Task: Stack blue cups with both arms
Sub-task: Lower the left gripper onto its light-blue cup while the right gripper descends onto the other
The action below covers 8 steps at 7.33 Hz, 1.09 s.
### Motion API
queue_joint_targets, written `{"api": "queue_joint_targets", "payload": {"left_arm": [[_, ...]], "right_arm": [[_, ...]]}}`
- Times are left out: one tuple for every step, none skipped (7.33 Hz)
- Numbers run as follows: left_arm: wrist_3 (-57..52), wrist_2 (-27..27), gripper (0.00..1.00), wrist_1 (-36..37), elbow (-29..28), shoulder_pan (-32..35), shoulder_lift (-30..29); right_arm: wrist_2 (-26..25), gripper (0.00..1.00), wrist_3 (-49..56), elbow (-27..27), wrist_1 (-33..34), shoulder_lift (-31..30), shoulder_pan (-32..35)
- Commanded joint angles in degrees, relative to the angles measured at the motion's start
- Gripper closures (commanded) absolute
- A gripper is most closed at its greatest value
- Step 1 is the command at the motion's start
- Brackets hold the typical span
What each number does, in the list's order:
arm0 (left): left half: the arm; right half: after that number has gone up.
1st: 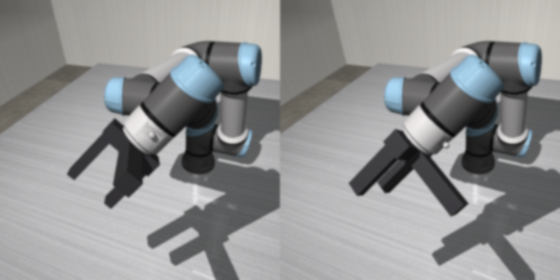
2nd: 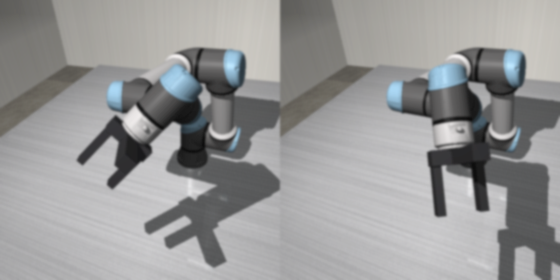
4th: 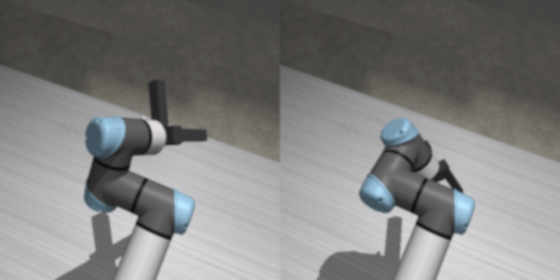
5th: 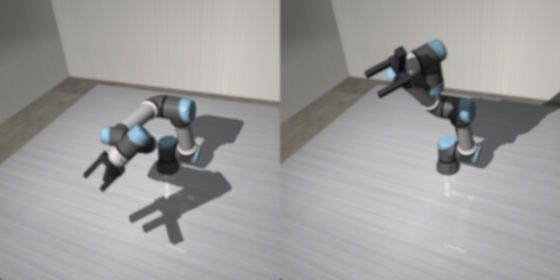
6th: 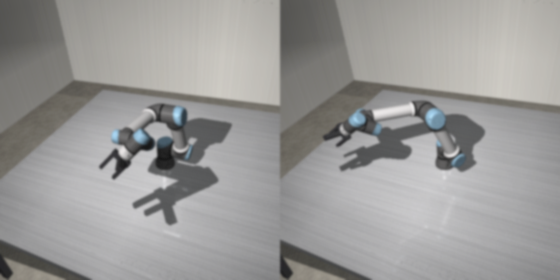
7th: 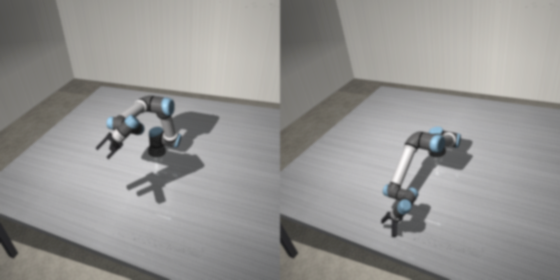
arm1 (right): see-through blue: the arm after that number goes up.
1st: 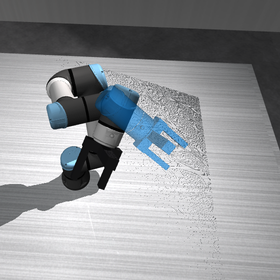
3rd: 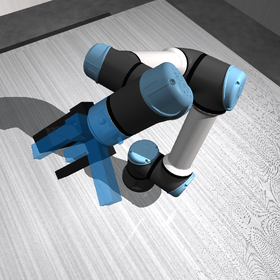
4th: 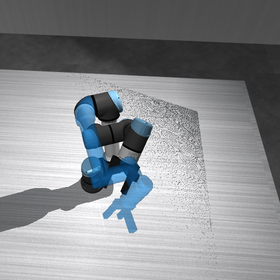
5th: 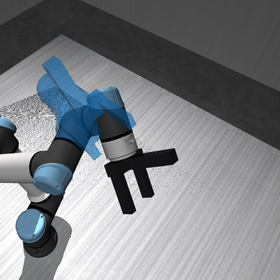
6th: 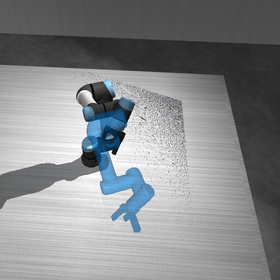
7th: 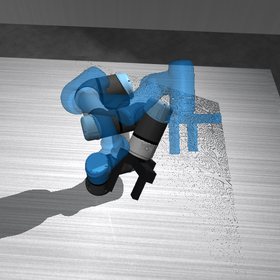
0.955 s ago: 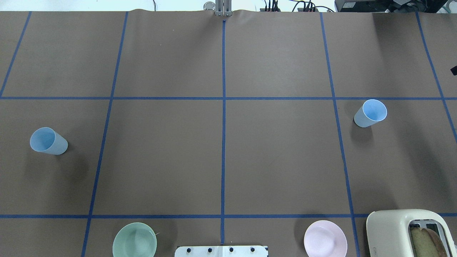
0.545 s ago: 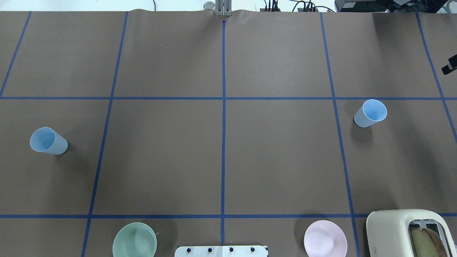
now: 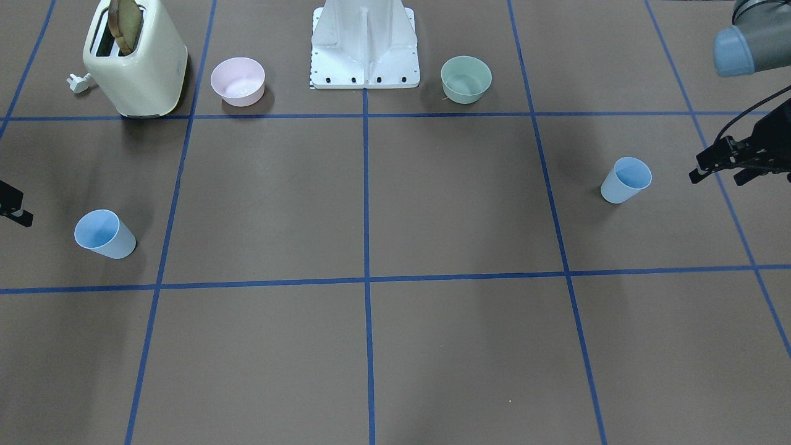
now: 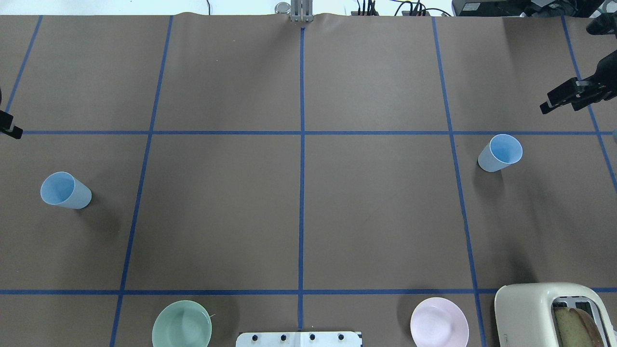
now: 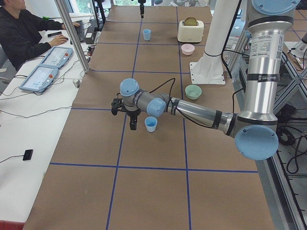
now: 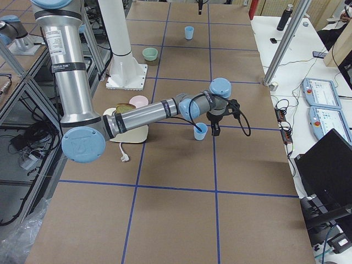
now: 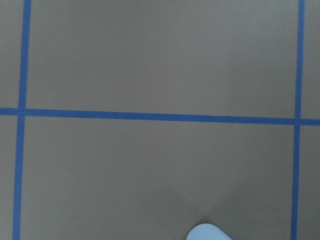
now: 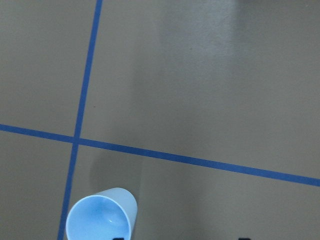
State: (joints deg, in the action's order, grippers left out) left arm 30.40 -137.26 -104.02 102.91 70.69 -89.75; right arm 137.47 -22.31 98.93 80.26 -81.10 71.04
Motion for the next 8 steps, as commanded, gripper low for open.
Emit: {"api": "queue_joint_targets", "payload": {"left_arm": [[6.3,0.32,0.01,-13.68,-0.08,-4.75,7.53],[9.47,1.37,0.01,-17.14,0.01,-6.43,8.97],[12.03,2.95,0.01,-18.57,-0.08,-9.14,9.5],[13.1,4.79,0.01,-19.46,-0.08,-11.26,9.86],[13.89,4.81,0.01,-19.81,-0.08,-12.32,10.03],[14.34,4.81,0.02,-20.25,-0.25,-12.51,10.04],[15.38,4.81,0.05,-20.34,-0.52,-12.77,9.95],[15.66,4.46,0.15,-20.34,-0.52,-12.86,9.25]], "right_arm": [[0.08,0.15,-0.1,0.29,-0.72,-0.37,-1.68],[-0.01,0.16,0.08,0.3,-0.72,-0.55,-2.21],[-0.27,0.17,0.08,0.3,-0.9,-0.64,-3.26],[-0.71,0.18,0.08,-0.05,-2.81,-0.81,-4.23],[-0.71,0.18,0.08,-0.06,-3.36,-0.81,-4.76],[-0.71,0.18,-0.01,-0.14,-3.36,-0.81,-5.11],[-0.8,0.18,-0.01,-0.23,-3.36,-0.81,-5.12],[-0.8,0.18,-0.01,-0.23,-3.36,-0.81,-5.12]]}}
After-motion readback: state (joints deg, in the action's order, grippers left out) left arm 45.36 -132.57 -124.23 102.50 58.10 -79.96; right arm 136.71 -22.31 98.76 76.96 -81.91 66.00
